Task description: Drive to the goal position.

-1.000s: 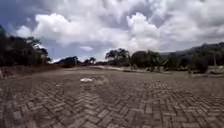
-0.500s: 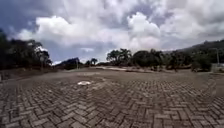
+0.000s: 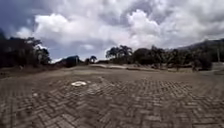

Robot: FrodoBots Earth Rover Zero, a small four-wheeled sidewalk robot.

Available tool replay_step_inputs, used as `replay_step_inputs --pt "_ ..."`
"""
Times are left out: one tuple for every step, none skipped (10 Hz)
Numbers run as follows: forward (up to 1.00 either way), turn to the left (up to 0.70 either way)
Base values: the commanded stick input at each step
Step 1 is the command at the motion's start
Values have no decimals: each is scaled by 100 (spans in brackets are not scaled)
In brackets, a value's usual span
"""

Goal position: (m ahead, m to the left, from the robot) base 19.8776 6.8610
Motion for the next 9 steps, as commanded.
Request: replay_step_inputs --pt "100 0" --pt "100 0" --pt "100 0" --pt "100 0" --pt "100 0" --pt "100 0" --pt "100 0" --pt "100 0" --pt "100 0"
